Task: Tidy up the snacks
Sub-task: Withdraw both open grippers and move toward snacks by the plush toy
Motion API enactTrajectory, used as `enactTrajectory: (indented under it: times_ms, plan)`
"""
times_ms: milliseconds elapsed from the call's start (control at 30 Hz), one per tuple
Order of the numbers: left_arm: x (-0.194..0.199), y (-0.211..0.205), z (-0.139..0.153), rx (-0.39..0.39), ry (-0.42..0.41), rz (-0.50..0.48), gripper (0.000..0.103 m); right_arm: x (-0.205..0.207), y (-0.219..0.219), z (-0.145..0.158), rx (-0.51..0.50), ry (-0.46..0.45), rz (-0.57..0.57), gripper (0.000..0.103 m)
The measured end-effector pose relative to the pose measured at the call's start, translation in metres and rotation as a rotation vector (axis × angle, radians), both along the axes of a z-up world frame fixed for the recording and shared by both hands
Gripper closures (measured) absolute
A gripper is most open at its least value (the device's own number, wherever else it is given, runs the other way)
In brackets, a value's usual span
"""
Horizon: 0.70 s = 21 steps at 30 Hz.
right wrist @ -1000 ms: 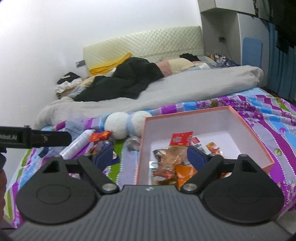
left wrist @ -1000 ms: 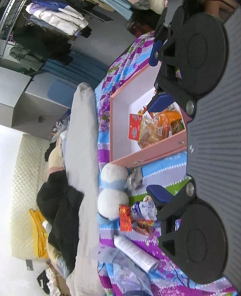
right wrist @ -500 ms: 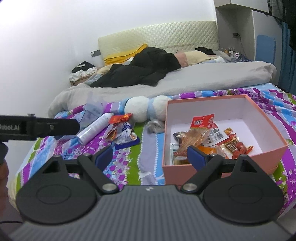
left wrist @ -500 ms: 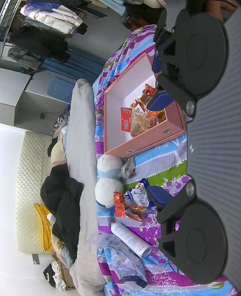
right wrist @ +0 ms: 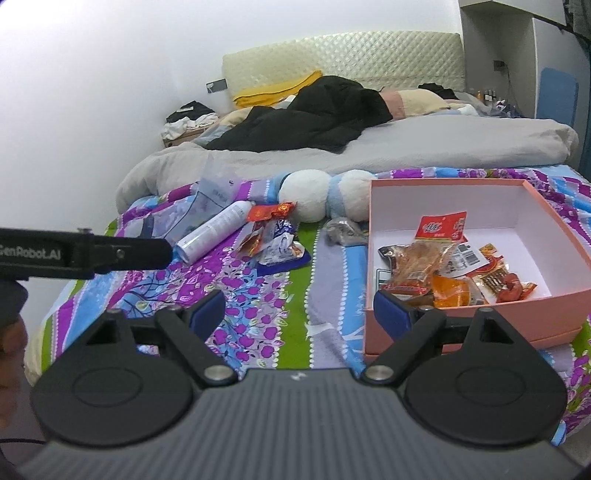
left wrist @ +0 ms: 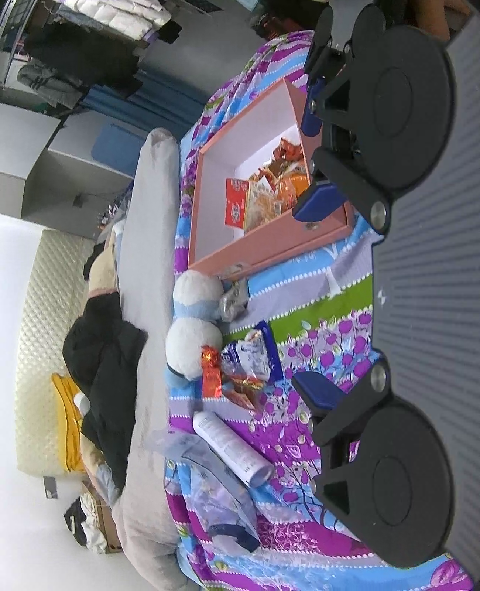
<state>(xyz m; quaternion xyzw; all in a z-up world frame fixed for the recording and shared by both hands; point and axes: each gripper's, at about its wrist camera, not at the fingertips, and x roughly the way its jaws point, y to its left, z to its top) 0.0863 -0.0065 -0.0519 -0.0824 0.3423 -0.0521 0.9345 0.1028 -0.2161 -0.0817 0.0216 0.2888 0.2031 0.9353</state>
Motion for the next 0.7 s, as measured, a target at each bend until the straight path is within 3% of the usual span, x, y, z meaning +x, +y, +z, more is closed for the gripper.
enactTrajectory:
  times_ms: [400,700]
  plan:
    - [0.035,0.025,-0.029,-0.008,0.058,0.069,0.012,0.028,0.022,-0.022,-0.007,0.045,0.029,0.014]
    - [0.093,0.061,-0.069,-0.036,0.116,0.113,0.012,0.070,0.060,-0.035,-0.051,0.035,0.111,0.015]
